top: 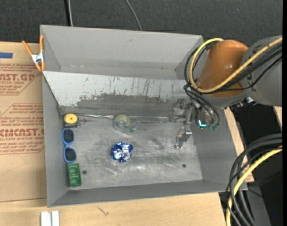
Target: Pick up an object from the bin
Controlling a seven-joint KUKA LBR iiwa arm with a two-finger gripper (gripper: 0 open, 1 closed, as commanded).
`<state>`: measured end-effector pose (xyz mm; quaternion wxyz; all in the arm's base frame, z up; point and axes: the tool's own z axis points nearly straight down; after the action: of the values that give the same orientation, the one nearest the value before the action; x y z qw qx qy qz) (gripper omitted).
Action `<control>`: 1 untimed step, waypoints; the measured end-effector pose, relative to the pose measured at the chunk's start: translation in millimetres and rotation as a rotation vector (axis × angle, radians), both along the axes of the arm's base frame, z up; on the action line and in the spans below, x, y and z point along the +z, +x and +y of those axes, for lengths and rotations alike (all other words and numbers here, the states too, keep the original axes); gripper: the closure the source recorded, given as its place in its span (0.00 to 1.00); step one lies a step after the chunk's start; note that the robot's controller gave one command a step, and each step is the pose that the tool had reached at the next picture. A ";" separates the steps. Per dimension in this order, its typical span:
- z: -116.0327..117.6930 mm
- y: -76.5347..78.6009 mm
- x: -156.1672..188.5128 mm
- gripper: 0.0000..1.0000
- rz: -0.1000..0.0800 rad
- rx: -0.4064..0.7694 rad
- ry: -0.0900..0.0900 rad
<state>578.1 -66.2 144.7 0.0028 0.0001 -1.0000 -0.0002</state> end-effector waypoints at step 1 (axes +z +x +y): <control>56.1 -40.3 -56.0 0.00 -0.001 0.171 0.003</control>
Offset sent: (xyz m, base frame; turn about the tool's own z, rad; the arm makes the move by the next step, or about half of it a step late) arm -0.0386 0.0535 -0.0536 -0.1688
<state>537.8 -10.1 88.8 0.0024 0.0855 -0.9963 -0.0014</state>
